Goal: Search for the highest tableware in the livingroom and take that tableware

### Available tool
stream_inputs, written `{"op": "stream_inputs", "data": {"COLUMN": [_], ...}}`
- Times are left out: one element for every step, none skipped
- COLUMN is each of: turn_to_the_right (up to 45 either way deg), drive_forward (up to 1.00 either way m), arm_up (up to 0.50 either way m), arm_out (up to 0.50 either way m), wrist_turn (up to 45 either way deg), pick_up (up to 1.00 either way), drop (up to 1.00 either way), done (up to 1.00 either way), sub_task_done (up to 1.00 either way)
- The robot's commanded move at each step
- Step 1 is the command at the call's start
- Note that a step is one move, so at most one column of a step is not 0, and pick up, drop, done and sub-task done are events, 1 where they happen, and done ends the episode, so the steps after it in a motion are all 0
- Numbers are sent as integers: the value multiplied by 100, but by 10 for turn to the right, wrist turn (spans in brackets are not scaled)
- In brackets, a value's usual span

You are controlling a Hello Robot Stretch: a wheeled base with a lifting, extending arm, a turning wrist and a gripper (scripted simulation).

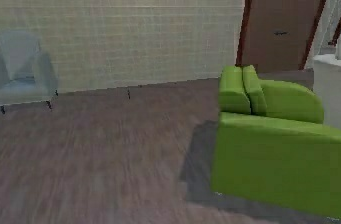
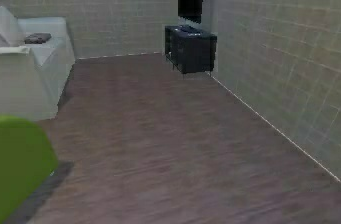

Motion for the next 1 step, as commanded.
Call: {"op": "stream_inputs", "data": {"turn_to_the_right": [-450], "drive_forward": [0], "arm_up": [0], "arm_out": [0], "wrist_turn": [0], "pick_up": [0], "drop": [0], "done": [0], "sub_task_done": [0]}}
